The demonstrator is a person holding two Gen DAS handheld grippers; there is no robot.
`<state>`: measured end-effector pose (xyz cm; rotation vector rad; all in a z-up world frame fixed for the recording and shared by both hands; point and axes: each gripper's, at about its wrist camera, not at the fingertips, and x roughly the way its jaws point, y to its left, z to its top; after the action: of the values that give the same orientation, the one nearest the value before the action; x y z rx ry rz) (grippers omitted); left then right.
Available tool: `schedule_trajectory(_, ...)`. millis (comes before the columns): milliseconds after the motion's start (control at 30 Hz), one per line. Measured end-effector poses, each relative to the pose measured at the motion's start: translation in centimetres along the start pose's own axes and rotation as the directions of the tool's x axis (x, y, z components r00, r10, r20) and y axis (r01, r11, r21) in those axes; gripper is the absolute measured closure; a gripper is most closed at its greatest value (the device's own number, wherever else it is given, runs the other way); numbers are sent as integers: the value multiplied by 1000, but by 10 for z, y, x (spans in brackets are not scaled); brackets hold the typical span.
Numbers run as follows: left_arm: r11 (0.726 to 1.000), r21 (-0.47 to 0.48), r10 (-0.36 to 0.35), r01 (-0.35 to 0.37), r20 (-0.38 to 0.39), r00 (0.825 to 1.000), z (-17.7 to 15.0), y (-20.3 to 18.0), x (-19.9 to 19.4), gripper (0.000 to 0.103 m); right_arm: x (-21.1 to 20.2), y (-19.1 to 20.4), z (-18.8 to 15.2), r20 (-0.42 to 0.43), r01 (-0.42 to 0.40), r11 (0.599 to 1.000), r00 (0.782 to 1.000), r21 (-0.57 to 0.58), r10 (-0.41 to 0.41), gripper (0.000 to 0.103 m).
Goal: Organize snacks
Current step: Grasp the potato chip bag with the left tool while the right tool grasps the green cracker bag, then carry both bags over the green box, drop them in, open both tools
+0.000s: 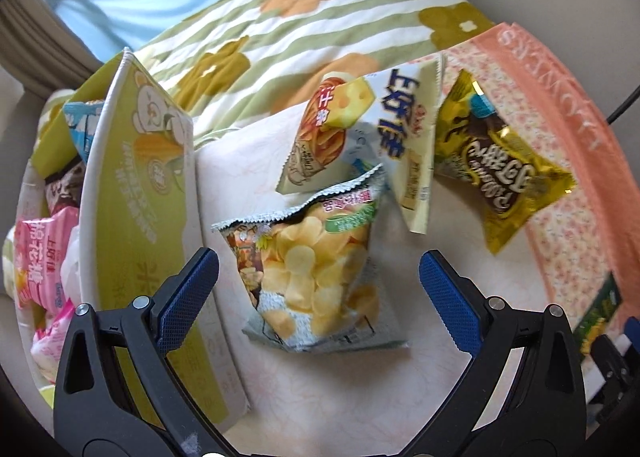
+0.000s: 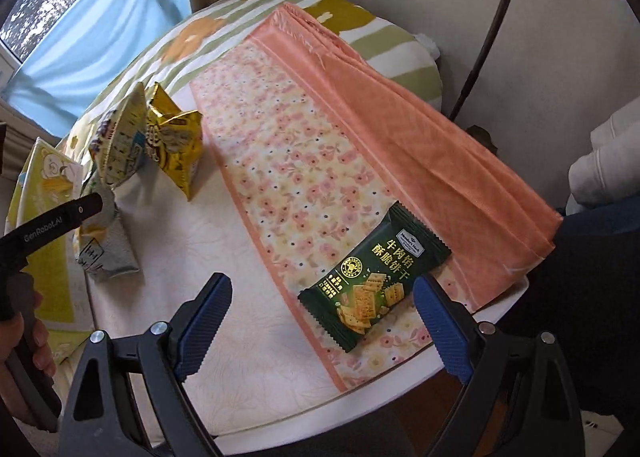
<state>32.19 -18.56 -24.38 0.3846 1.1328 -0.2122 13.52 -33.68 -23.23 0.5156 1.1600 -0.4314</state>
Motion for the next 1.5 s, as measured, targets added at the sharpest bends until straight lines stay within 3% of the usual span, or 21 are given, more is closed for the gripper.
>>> schedule_trajectory(200,999,52,15,-11,-86,996,-4,-5,31,3,11,-2,-4,19,58,996,998,68,-60,12)
schedule_trajectory(400,997,79,29,-20,-115,993,0,-2,50,3,29,-10,-9,-37,85,990,996,116,-81,13)
schedule_trajectory(633,996,91,0,13,-134,991,2,-3,59,3,36,-1,-3,-27,114,992,993,62,-113,18)
schedule_trajectory(667,996,83,-10,22,-136,991,2,-1,60,5,36,1,-2,-23,118,991,993,58,-116,19)
schedule_trajectory(833,996,71,-51,61,-132,990,4,7,59,32,36,2,-2,-18,146,989,989,29,-145,27)
schedule_trajectory(967,991,97,-76,90,-139,987,2,4,56,42,34,2,-2,-16,157,987,987,25,-157,32)
schedule_trajectory(1067,987,117,-91,108,-140,986,-2,-1,52,43,36,11,-1,-7,169,985,986,21,-169,42)
schedule_trajectory(1200,981,140,-118,137,-136,984,-5,-11,45,43,29,-2,2,11,176,984,984,15,-176,62)
schedule_trajectory(1500,976,150,-144,157,-94,985,-14,-15,17,43,11,-2,-1,43,147,989,988,-13,-146,63)
